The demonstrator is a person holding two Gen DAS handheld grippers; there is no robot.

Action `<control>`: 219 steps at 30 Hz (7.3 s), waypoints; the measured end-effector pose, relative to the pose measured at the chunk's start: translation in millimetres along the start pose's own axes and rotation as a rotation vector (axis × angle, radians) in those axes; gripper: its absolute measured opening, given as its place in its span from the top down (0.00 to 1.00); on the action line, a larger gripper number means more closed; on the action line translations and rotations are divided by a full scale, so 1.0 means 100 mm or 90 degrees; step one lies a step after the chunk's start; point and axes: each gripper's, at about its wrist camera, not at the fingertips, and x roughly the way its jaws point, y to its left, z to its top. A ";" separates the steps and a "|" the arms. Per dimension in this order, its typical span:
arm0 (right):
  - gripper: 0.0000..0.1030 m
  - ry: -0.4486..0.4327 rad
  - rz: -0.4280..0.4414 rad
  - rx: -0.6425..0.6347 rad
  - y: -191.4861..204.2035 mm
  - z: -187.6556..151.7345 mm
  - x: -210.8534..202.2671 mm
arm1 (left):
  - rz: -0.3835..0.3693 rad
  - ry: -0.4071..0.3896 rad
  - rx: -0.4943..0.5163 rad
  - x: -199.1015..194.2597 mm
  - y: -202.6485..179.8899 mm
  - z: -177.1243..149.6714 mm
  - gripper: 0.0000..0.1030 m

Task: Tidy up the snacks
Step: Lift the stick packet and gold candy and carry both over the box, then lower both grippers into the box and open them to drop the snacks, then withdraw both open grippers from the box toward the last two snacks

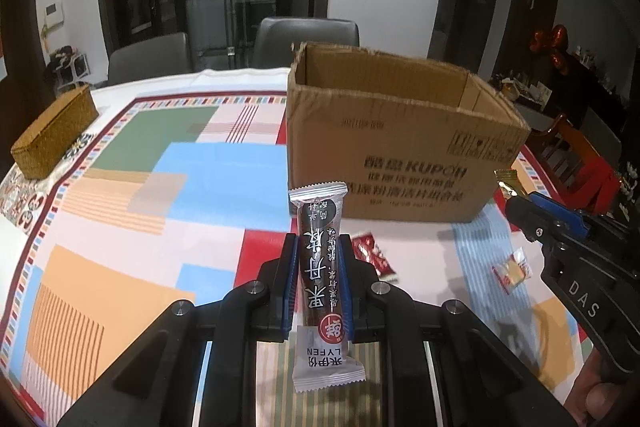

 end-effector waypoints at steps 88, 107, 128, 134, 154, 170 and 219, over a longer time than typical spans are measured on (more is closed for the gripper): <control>0.80 -0.049 -0.084 0.074 -0.15 1.24 0.57 | -0.037 -0.066 0.074 0.75 -0.17 1.53 0.81; 0.30 -0.071 -0.108 0.069 -0.16 1.25 0.46 | -0.014 -0.081 0.070 0.64 -0.13 1.51 0.37; 0.30 -0.097 -0.143 0.078 -0.37 1.13 0.12 | -0.009 -0.091 0.056 0.37 -0.21 1.41 0.33; 0.30 -0.102 -0.149 0.098 -0.49 1.07 -0.01 | -0.001 -0.090 0.059 0.28 -0.28 1.35 0.33; 0.23 -0.085 -0.230 0.130 -0.70 0.59 -0.19 | 0.018 -0.089 0.042 0.19 -0.36 0.95 0.33; 0.13 -0.044 -0.251 0.136 -0.79 0.16 -0.12 | 0.037 -0.063 0.030 0.30 -0.38 0.52 0.24; 0.13 0.126 -0.219 0.143 -0.81 -0.62 0.65 | 0.055 0.081 0.021 1.27 -0.48 -0.35 0.24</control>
